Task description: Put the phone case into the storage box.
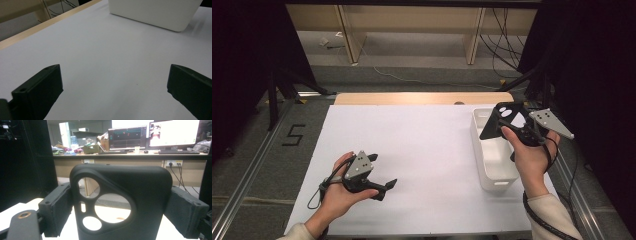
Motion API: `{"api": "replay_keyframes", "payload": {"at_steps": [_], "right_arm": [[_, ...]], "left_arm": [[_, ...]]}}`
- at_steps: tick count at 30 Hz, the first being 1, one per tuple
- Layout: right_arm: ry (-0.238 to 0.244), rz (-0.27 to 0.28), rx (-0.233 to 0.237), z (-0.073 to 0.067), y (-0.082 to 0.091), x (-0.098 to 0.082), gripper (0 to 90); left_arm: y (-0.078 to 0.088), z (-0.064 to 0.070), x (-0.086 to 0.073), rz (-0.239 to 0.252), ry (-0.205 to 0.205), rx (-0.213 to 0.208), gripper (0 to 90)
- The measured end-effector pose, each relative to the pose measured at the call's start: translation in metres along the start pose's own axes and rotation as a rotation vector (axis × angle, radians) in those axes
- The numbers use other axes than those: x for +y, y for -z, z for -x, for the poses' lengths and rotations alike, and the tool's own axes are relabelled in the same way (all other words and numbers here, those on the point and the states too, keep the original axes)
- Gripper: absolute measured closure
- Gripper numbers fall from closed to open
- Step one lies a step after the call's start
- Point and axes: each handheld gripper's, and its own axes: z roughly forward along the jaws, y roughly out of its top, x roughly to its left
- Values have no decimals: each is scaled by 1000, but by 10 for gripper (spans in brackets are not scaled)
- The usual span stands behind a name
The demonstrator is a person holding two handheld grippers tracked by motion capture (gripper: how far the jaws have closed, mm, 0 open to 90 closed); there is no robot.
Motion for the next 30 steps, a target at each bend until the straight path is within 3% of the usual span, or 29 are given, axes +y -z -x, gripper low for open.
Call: {"api": "replay_keyframes", "payload": {"at_steps": [30], "right_arm": [[2,-21,-22,8,-4,-8,158]], "left_arm": [[0,0,0,-1,1,-2,0]]}}
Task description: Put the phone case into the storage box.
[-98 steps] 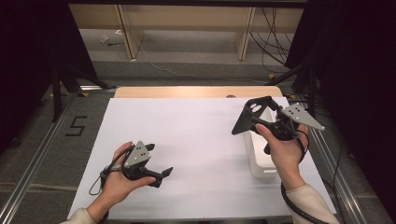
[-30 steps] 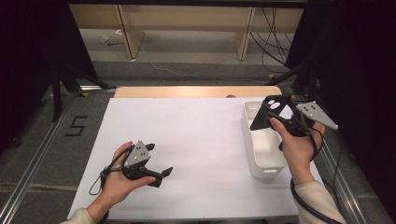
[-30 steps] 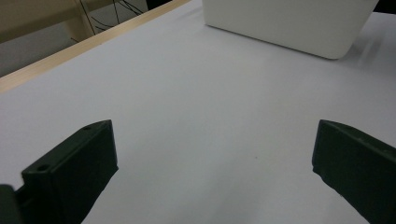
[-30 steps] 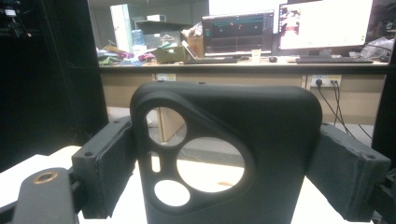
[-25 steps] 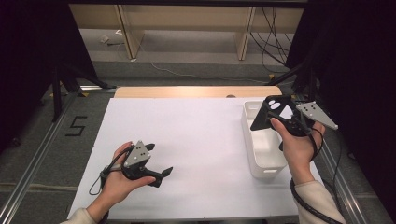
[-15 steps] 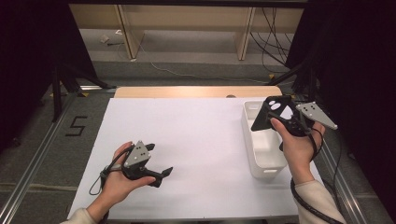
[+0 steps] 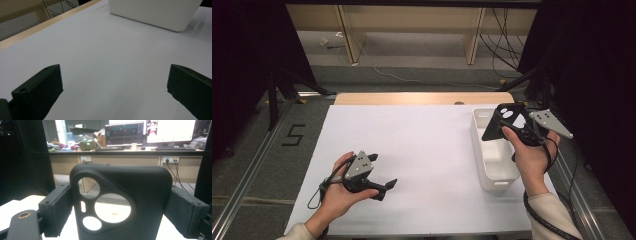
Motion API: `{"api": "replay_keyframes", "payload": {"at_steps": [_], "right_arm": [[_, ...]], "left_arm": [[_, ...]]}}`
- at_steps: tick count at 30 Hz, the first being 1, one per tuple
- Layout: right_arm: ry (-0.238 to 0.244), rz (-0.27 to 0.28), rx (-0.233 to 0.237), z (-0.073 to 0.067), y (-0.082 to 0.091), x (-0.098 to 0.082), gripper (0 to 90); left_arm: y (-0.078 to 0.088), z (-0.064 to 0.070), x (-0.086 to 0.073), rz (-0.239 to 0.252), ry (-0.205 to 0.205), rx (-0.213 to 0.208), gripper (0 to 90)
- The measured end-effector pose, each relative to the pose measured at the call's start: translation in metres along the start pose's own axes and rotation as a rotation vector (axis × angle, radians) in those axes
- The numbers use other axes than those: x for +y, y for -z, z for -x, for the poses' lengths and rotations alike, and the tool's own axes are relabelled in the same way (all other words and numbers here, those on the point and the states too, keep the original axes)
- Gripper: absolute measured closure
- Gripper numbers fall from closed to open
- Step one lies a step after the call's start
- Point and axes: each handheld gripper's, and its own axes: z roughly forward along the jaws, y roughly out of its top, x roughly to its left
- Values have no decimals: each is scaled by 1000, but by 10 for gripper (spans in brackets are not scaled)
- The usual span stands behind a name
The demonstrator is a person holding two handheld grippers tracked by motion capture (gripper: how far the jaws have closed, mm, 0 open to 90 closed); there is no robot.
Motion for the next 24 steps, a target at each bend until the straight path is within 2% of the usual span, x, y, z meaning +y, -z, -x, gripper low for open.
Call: {"api": "replay_keyframes", "payload": {"at_steps": [24], "right_arm": [[12,-10,-2,1,-5,-6,159]], "left_arm": [[0,-1,0,2,0,0,0]]}}
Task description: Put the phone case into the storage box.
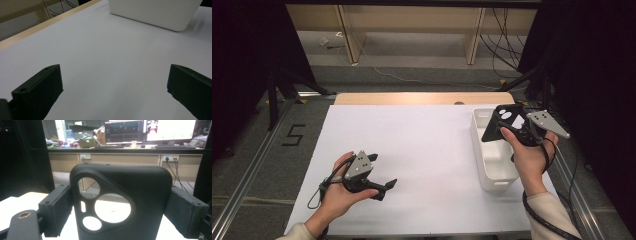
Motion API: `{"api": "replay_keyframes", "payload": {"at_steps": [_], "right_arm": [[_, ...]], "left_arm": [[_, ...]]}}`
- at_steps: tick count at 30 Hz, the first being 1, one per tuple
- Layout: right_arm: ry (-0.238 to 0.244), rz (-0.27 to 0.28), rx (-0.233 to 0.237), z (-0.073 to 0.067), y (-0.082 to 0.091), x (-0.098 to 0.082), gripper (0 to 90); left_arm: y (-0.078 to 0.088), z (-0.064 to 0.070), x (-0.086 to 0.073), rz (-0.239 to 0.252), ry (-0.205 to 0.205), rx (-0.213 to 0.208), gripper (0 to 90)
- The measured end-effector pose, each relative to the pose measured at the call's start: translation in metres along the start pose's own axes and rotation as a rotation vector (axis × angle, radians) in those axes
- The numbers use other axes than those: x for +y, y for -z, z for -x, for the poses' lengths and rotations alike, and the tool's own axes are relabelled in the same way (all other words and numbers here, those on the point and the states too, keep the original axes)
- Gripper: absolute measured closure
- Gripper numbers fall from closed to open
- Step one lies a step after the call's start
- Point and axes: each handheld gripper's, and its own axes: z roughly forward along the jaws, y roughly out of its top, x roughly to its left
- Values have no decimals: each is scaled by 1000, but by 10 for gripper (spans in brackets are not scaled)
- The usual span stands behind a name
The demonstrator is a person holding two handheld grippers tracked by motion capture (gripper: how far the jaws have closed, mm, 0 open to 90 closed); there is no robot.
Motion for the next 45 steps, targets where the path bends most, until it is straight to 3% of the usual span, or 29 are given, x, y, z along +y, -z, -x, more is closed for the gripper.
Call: {"api": "replay_keyframes", "payload": {"at_steps": [45], "right_arm": [[22,-23,-5,1,-16,-6,158]], "left_arm": [[0,-1,-1,0,1,3,0]]}}
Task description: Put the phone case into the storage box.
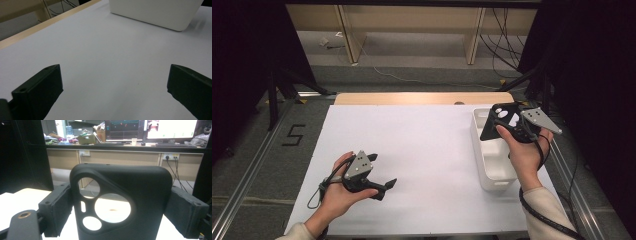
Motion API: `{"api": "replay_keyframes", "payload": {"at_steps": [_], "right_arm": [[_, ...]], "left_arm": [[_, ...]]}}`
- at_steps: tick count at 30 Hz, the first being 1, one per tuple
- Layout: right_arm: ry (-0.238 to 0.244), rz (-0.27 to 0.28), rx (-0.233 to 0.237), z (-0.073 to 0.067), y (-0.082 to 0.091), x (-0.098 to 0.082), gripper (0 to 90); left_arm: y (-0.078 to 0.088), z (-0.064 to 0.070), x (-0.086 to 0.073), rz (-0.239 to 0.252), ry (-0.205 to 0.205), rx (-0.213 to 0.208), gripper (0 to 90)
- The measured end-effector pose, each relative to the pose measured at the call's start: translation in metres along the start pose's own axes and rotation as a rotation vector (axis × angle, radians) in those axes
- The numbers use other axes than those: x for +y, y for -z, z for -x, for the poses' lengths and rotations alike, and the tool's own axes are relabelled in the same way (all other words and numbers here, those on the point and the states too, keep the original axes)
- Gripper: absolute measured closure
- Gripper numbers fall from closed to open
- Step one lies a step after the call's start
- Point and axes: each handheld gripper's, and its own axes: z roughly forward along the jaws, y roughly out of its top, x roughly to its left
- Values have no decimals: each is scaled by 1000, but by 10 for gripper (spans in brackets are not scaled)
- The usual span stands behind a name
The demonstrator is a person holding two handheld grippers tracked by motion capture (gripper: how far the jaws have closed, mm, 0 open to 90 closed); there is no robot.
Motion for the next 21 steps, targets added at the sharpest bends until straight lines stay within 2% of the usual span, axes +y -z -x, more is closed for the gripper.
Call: {"api": "replay_keyframes", "payload": {"at_steps": [21], "right_arm": [[1,-8,-4,3,-9,-1,158]], "left_arm": [[0,-1,0,-2,3,-1,0]]}}
